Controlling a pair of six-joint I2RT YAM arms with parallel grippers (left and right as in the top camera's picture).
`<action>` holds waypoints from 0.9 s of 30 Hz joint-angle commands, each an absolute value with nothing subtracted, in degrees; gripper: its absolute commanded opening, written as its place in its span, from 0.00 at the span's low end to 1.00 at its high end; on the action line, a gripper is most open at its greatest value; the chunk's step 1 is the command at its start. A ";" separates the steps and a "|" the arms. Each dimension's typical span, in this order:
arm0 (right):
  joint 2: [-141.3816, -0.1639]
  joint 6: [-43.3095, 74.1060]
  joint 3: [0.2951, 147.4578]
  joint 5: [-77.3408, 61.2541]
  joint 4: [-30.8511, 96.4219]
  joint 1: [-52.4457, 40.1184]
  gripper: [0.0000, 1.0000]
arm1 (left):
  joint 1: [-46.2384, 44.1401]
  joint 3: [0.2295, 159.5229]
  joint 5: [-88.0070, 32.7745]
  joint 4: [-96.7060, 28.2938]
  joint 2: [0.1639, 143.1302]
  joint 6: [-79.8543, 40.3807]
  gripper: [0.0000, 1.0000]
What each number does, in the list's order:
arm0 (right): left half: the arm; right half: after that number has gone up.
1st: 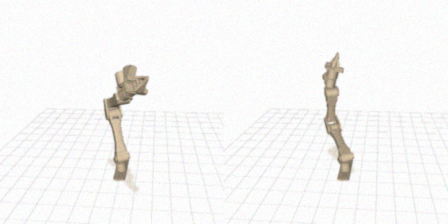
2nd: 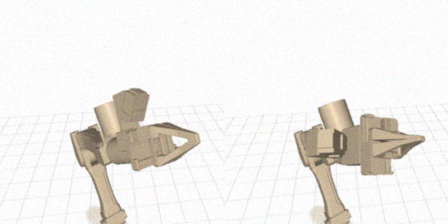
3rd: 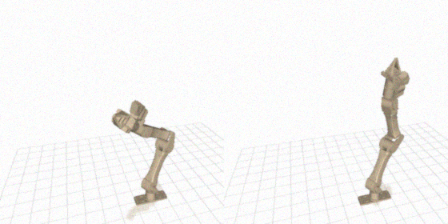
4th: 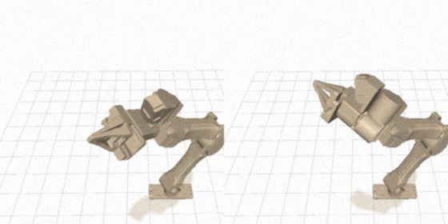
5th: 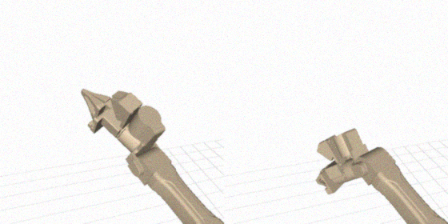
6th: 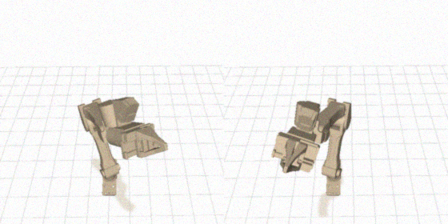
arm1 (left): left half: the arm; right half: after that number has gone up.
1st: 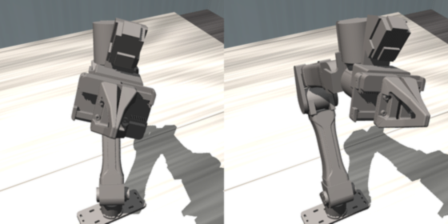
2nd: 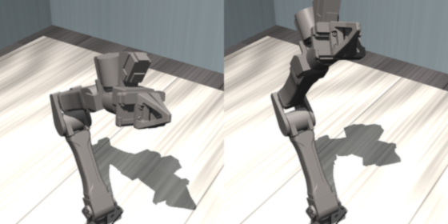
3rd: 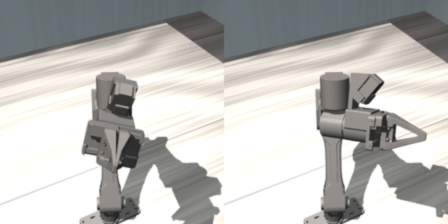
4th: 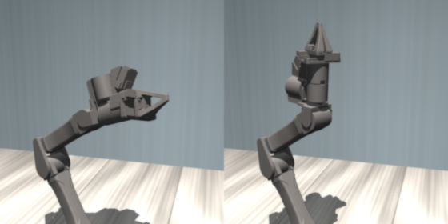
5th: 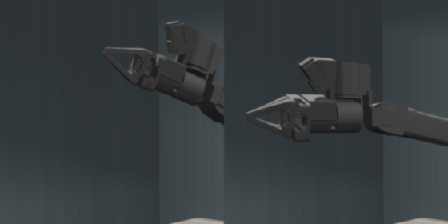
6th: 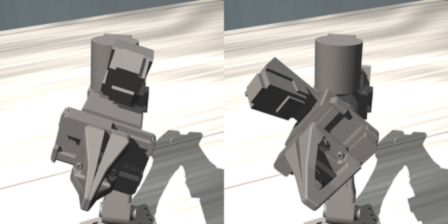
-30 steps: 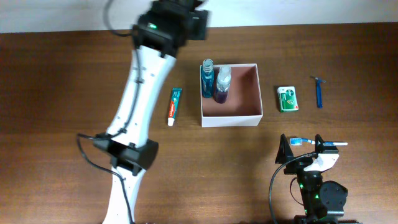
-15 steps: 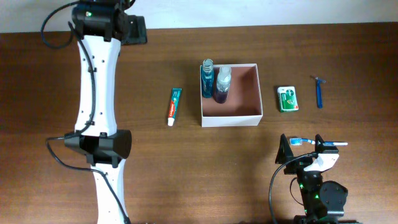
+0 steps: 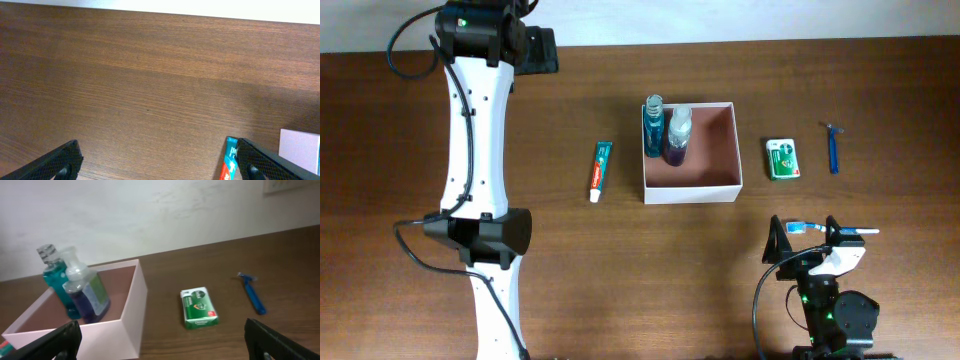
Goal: Pack container
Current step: 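Raise the left gripper and retract it to the upper left, then move the right gripper toward the green Dettol soap box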
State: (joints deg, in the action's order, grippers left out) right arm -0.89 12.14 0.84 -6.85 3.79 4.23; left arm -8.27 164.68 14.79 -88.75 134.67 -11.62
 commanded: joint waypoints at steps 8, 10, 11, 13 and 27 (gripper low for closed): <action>-0.36 20.18 0.69 -22.94 -12.43 3.73 0.99 | -8.10 165.36 14.31 -88.92 134.04 -12.16 0.99; -0.43 18.83 2.55 -22.68 -13.45 3.84 0.98 | -8.10 165.36 14.31 -88.92 134.04 -12.16 0.99; -0.58 17.91 3.97 -22.11 -12.84 3.84 0.98 | -8.10 165.36 14.31 -88.90 134.04 -12.16 0.99; -1.67 16.23 7.88 -20.14 -9.43 3.84 0.99 | -8.08 165.36 14.31 -88.90 134.04 -12.16 0.99; -46.33 -0.40 55.57 -5.34 33.45 4.64 0.99 | -8.08 165.36 14.31 -88.92 134.04 -12.16 0.99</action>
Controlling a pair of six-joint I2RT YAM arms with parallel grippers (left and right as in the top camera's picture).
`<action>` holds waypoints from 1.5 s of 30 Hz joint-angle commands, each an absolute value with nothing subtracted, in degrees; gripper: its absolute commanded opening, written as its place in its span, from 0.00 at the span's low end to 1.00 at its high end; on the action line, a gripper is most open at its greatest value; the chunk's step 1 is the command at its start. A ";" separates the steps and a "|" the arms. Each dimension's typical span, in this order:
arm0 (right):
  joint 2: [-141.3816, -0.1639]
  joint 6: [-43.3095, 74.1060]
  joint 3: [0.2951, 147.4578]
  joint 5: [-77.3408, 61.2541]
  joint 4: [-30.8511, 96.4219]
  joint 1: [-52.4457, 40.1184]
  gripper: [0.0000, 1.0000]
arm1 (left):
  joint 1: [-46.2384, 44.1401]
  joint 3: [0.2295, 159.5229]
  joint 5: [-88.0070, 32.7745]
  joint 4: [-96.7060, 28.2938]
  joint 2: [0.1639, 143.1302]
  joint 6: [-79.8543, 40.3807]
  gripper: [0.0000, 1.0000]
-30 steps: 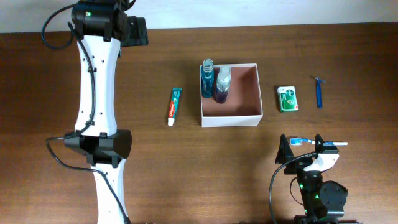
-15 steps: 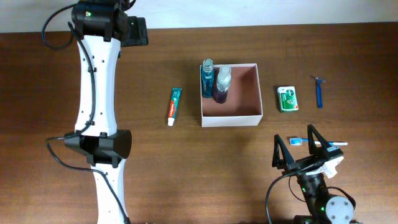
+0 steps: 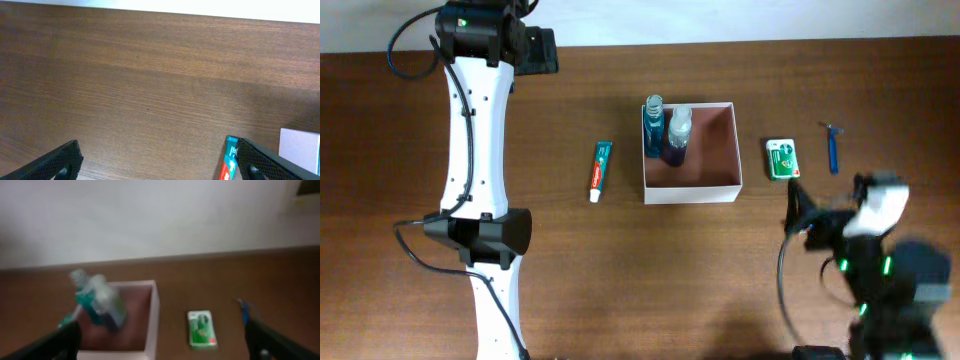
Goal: Pack container
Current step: 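Move the right gripper toward the green Dettol soap box, then lower the right gripper onto the Dettol box and close on it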
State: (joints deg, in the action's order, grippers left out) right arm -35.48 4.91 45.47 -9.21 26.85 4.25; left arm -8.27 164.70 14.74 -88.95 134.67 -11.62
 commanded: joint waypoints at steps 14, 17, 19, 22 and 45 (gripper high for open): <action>-95.74 -1.41 86.35 -5.19 62.17 6.46 0.98 | -8.08 165.36 14.31 -89.01 134.04 -12.16 0.99; -101.14 -2.83 86.35 -3.86 61.71 6.46 0.98 | -8.08 165.36 14.31 -89.01 134.04 -12.16 0.99; -104.18 -2.81 86.32 -2.02 60.75 6.48 0.98 | -8.08 165.36 14.31 -89.01 134.04 -12.16 0.99; -107.20 -2.79 86.32 -1.87 58.04 6.46 0.98 | -8.08 165.36 14.31 -89.03 134.04 -12.16 0.99; -111.35 -8.05 85.32 -2.92 48.56 6.42 0.98 | -8.08 165.36 14.31 -89.01 134.04 -12.16 0.99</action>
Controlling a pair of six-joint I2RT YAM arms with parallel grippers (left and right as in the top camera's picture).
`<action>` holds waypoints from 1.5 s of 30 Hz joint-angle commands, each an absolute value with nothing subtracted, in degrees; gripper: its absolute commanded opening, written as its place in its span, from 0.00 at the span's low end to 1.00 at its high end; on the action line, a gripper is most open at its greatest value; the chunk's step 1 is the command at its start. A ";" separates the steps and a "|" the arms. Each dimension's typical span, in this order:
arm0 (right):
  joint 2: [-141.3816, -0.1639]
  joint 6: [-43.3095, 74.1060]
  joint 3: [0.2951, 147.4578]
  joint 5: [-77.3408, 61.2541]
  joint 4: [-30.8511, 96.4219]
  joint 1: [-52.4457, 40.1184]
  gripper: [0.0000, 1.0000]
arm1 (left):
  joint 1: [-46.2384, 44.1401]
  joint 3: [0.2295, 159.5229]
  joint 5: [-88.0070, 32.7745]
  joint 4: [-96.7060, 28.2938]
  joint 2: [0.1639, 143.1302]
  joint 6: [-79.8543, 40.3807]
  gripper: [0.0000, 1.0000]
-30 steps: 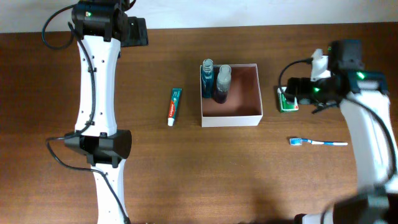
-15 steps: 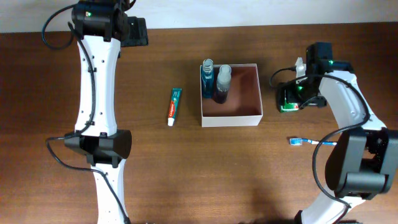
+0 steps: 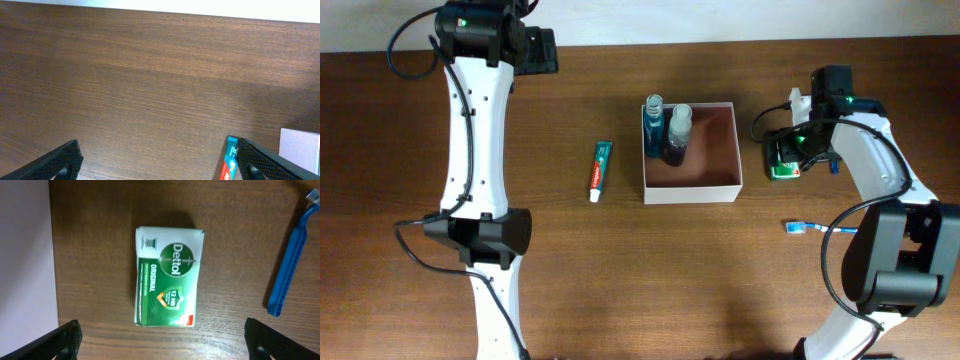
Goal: Pack container
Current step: 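Lower the right gripper onto the Dettol box and close on it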
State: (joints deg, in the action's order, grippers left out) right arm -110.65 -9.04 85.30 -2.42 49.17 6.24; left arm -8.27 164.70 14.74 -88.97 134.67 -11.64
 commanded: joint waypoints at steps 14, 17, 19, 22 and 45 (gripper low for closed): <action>-116.71 -5.56 84.95 -2.92 46.06 6.42 0.99 | -8.08 165.36 14.31 -89.01 134.04 -12.16 0.99; -117.89 -5.52 84.95 -2.92 45.78 6.42 0.99 | -8.08 165.36 14.31 -89.01 134.04 -12.16 0.99; -118.74 -5.52 84.95 -2.87 45.71 6.42 0.99 | -8.08 165.36 14.31 -89.01 134.04 -12.16 0.99; -120.36 -5.52 84.95 -2.04 45.56 6.42 0.99 | -8.08 165.36 14.31 -89.01 134.04 -12.16 0.99; -122.69 -5.54 84.93 -0.78 42.35 6.42 0.69 | -8.08 165.36 14.31 -89.01 134.04 -12.16 0.99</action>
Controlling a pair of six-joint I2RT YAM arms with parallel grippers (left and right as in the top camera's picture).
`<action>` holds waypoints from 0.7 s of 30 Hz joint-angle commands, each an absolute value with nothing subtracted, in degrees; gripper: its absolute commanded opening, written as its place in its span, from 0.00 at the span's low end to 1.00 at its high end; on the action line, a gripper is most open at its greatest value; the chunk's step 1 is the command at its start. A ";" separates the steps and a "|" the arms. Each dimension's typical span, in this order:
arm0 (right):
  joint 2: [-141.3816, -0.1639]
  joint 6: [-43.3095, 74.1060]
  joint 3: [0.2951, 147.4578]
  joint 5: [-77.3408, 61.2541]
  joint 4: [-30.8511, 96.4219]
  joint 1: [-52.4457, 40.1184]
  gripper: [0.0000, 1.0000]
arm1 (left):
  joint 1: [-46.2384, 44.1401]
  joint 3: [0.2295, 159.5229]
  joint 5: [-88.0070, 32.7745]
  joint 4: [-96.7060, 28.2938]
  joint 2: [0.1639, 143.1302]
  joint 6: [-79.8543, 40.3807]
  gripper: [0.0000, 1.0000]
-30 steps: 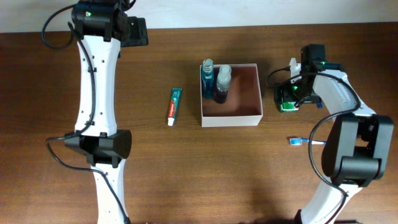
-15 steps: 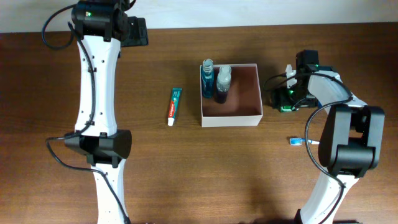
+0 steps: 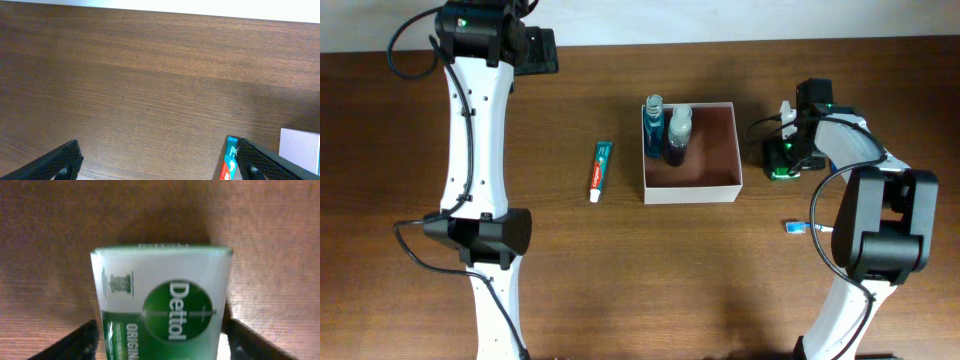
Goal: Pack container
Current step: 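Lower the right gripper onto the Dettol box and close on it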
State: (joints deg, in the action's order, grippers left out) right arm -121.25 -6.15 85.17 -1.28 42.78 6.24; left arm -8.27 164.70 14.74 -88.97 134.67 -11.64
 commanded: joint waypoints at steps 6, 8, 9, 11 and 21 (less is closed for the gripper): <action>-122.69 -5.54 84.93 -0.78 41.91 6.42 0.55 | -8.08 165.36 14.31 -89.01 134.04 -12.16 0.99; -122.69 -5.52 84.93 -0.78 41.82 6.42 0.48 | -8.08 165.36 14.31 -89.03 134.04 -12.16 0.99; -122.69 -5.52 84.93 -0.78 41.74 6.42 0.46 | -8.08 165.36 14.31 -89.01 134.04 -12.16 0.99; -122.67 -5.50 85.03 -0.80 41.78 6.42 0.41 | -8.08 165.36 14.31 -89.01 134.04 -12.16 0.99; -122.50 -3.27 91.66 -2.00 50.98 6.42 0.37 | -8.08 165.36 14.31 -89.01 134.04 -12.16 0.99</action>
